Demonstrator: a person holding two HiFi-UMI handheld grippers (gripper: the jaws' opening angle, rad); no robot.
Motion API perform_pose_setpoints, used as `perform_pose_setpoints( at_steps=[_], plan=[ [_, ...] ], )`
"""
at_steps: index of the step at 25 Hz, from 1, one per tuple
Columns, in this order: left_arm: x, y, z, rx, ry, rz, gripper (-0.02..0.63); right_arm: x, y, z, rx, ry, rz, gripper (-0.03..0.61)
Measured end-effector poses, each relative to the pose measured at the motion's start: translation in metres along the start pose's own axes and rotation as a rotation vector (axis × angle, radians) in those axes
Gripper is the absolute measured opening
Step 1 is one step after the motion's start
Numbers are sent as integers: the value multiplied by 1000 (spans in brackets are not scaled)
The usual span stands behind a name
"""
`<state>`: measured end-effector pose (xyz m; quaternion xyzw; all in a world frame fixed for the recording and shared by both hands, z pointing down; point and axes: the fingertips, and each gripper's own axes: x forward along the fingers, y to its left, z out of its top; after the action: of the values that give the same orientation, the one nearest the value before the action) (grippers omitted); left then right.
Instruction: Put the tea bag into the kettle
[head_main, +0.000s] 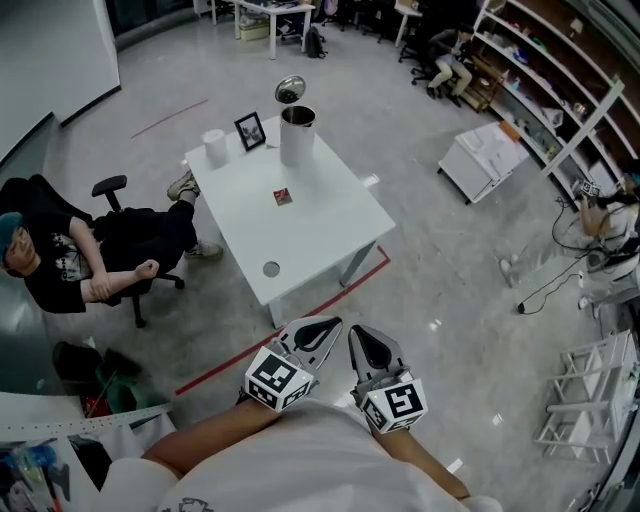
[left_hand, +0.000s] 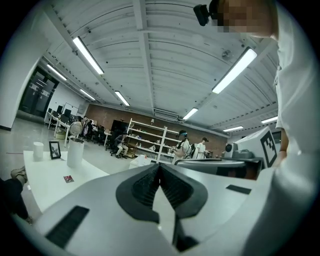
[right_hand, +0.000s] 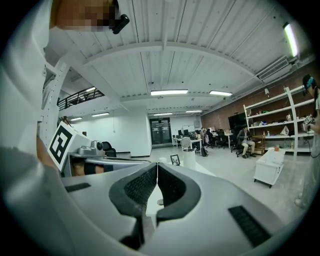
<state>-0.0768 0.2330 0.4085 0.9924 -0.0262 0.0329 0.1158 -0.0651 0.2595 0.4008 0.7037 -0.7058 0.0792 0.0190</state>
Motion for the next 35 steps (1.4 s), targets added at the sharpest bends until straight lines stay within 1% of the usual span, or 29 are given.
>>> perform_pose_setpoints(
  at_steps=[5, 9, 14, 20, 26, 32, 35],
  plan=[
    [0, 58, 14, 4, 1, -15, 11, 62, 5, 3, 16, 8, 0, 12],
    [-7, 102, 31, 0, 11, -32, 11, 109, 15, 21, 15, -8, -4, 12],
    [-20, 142, 47, 15, -2, -34, 11, 150, 34, 30, 10, -14, 14, 12],
    [-34, 173, 54, 18, -15, -13, 11, 181, 44, 28, 30, 6, 44, 12],
    [-39, 197, 60, 20, -29, 22, 11, 207, 49, 31, 15, 12, 89, 12],
    [-37, 223, 72, 24, -34, 67, 11, 235, 49, 42, 7, 4, 141, 12],
    [-28, 234, 70, 19, -20, 79, 11, 248, 42, 42, 10, 6, 163, 12]
  ],
)
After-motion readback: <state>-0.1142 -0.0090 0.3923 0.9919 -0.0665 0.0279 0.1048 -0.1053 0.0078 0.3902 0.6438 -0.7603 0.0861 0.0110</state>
